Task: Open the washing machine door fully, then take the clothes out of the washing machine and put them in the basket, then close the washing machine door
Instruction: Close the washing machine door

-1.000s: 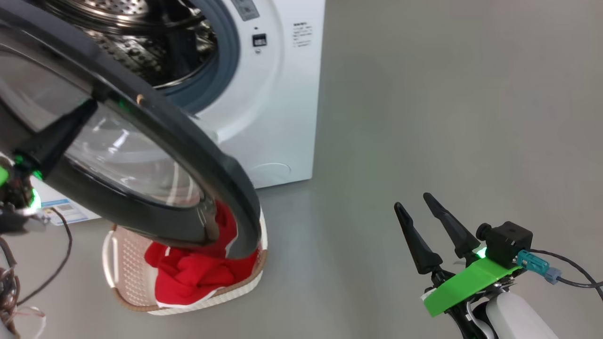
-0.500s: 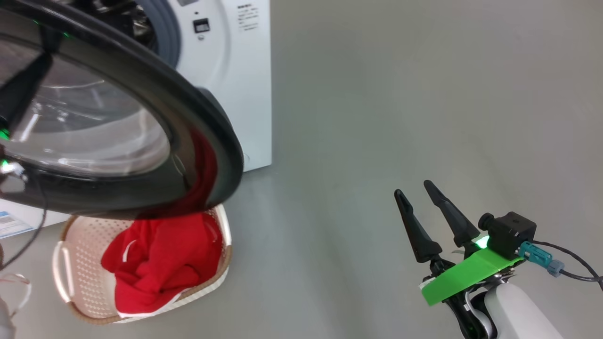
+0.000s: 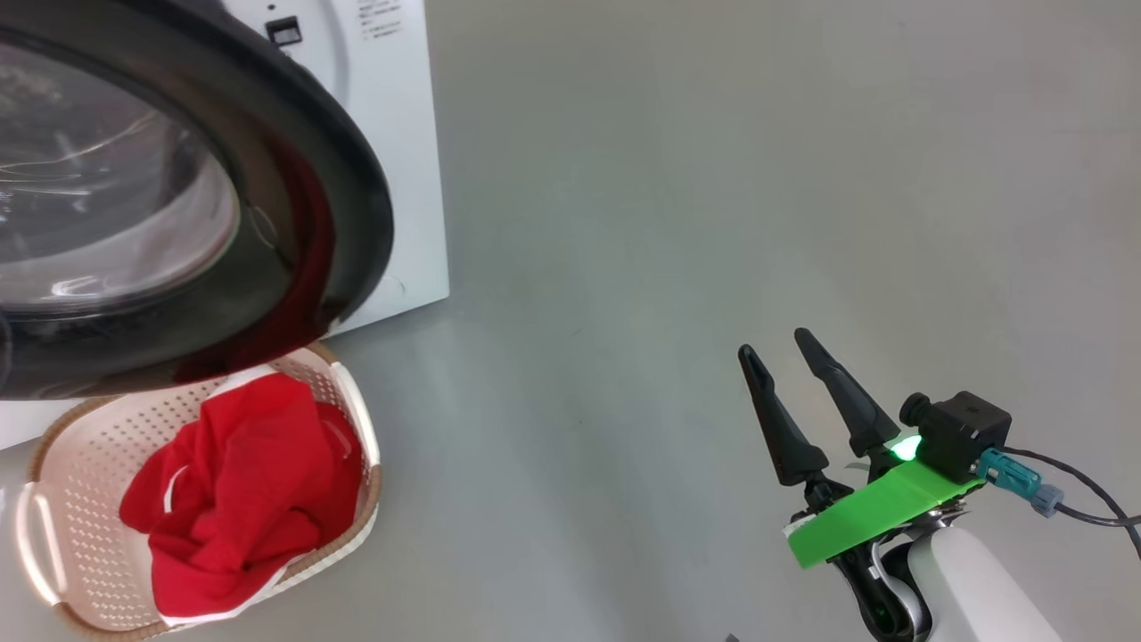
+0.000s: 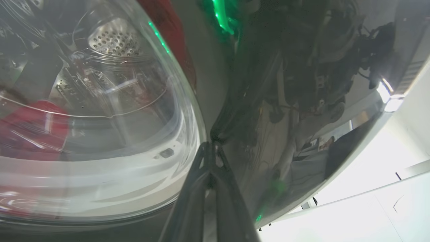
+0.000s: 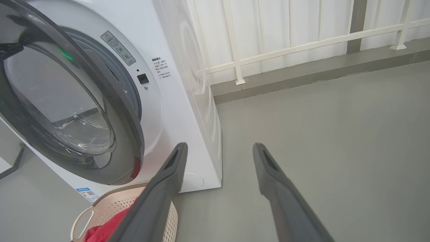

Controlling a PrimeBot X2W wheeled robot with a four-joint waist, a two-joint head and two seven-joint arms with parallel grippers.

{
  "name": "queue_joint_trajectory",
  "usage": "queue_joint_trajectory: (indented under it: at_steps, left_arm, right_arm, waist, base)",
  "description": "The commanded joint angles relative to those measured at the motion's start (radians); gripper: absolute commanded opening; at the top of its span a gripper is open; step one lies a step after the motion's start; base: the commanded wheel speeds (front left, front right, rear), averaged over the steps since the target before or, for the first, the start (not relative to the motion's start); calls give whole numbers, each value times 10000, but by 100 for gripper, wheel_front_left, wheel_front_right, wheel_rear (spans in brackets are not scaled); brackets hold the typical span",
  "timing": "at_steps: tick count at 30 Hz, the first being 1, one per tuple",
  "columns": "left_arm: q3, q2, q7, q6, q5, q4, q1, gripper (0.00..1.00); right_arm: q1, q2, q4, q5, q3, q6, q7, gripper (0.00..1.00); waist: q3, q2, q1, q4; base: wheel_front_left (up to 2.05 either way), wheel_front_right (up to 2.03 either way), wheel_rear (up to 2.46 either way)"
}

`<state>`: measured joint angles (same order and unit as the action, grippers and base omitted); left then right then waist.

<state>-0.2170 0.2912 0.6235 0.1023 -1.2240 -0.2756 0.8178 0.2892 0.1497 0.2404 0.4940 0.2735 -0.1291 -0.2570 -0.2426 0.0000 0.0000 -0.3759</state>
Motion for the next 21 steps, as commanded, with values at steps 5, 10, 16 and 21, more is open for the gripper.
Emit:
queue_joint_trajectory:
  at_steps: [5, 10, 16, 21]
  left_arm:
    - [-289, 600, -216, -257, 128, -159, 549, 0]
    - [-252, 554, -268, -418, 105, -404, 617, 0]
    - [-143, 376, -225, -528, 34, -399, 547, 0]
    - [-22, 285, -64, -611, -35, -264, 434, 0]
  right_arm:
    - [142, -52, -272, -77, 84, -16, -48, 100]
    - [146, -15, -267, -120, 22, -16, -48, 100]
    - [165, 23, -245, -155, 46, -16, -48, 100]
    - [152, 84, -211, -152, 102, -16, -48, 100]
  waist:
    - [-82, 0, 0, -122]
    - [-66, 0, 0, -4]
    - [20, 0, 0, 287]
    - [130, 0, 0, 564]
  base:
    - [0, 0, 0]
    - [0, 0, 0]
    - [0, 0, 0]
    - [0, 0, 0]
